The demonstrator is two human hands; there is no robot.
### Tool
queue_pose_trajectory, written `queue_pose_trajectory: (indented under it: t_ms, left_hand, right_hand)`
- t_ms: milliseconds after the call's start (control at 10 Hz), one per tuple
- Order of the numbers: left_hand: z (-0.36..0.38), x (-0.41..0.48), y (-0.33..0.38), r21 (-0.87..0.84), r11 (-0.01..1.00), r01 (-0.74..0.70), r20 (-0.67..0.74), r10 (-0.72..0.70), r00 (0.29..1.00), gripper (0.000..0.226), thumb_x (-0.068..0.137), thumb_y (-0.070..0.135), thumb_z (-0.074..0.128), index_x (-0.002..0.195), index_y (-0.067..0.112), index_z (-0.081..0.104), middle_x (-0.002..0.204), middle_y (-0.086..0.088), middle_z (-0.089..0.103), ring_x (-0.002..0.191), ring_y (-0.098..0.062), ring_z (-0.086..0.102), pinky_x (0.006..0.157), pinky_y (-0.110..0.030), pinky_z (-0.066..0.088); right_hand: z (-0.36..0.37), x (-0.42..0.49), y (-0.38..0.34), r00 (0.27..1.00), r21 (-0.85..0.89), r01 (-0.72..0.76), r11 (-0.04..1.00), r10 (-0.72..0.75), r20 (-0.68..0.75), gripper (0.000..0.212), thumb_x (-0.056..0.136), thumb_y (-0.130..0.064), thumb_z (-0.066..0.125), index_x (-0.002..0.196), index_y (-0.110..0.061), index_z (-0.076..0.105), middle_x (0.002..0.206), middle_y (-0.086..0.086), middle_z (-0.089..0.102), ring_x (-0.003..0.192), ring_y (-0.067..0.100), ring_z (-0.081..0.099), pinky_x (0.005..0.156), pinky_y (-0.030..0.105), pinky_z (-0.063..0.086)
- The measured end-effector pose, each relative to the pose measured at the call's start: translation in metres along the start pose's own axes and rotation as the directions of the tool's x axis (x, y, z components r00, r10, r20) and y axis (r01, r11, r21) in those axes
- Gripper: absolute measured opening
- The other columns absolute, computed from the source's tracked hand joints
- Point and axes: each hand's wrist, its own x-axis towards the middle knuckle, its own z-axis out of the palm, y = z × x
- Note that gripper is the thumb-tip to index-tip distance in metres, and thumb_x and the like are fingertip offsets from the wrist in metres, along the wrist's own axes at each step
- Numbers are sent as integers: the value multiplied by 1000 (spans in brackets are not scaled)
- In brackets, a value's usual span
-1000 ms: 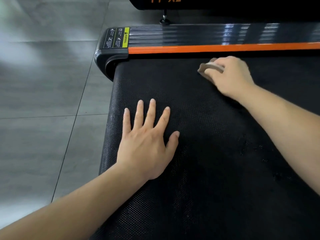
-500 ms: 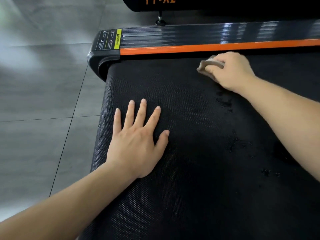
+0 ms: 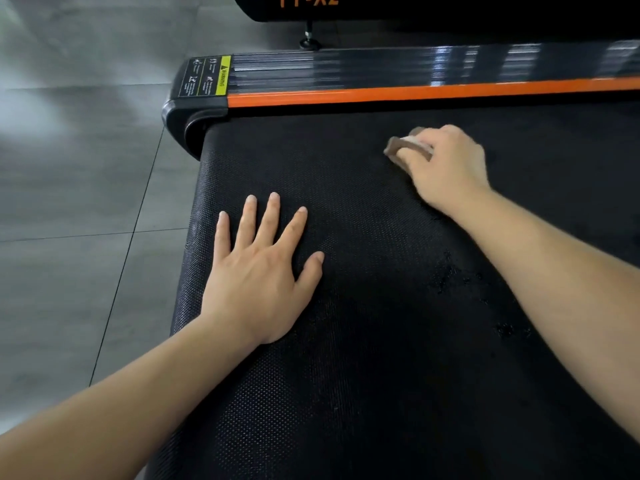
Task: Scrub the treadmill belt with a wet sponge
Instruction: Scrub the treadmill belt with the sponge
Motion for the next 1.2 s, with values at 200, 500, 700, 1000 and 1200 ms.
queue_pose_trajectory:
  t_ms: [200,500,700,1000,1200]
  left_hand:
    - [-1,1,0,5,1000,9,7,-9,1000,77,95,69,8,163,35,15,173,-3,6,159,-27,-5,127,-53,-4]
    - [-1,1,0,6,1000,13,12,-13,1000,77,94,69,8,163,35,13,173,-3,4,159,-27,-6,127,-54,-4]
    - [0,1,1,0,1000,18,7,-18,1000,76,95,69,10,163,35,15,172,-3,6,159,-27,-5,127,-53,-4]
    - [2,1,1,4,1000,15,-5,-15,1000,75,96,68,12,162,35,18,172,-3,9,159,-28,-3,127,-54,-3]
    - [2,1,0,4,1000,14,0,-14,1000,75,95,68,13,162,34,17,172,-4,8,159,-28,-3,127,-54,-2]
  right_hand:
    - [-7,-28,-2,972,61,199,978,-205,115,19,96,-42,63,106,-30,75,90,-5,55,89,21,57,88,49,46]
    - [-20,-70,-2,952,119,213,970,-233,200,16,95,-38,66,96,-25,75,88,-4,57,81,17,54,81,43,43]
    - [-15,-49,9,999,-38,-11,999,12,31,25,97,-45,58,107,-28,72,94,-1,55,90,25,55,87,44,43]
    - [-29,-69,20,999,-2,-30,1000,30,15,25,97,-46,58,108,-29,72,91,-3,55,92,26,55,89,47,44]
    - [-38,-123,5,958,158,186,970,-215,188,21,91,-46,62,91,-27,72,83,-5,56,80,17,55,82,43,42]
